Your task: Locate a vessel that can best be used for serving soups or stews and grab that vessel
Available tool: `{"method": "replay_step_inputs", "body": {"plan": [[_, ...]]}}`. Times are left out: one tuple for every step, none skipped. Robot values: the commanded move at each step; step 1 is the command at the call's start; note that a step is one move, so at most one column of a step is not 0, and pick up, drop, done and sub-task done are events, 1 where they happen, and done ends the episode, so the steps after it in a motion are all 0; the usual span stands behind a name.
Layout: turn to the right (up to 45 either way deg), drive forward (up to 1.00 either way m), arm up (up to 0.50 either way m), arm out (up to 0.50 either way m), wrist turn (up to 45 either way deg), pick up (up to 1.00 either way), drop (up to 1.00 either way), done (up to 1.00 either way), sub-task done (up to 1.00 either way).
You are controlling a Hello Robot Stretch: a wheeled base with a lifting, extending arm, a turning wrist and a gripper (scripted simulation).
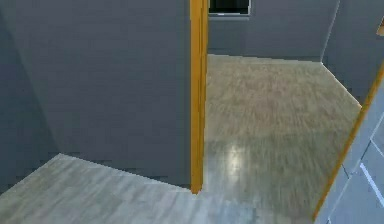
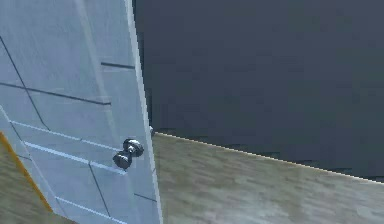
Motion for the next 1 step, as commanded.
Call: {"method": "replay_step_inputs", "body": {"plan": [[3.0, 0.0, 0.0, 0.0, 0.0, 0.0, 0.0, 0.0, 0.0]]}}
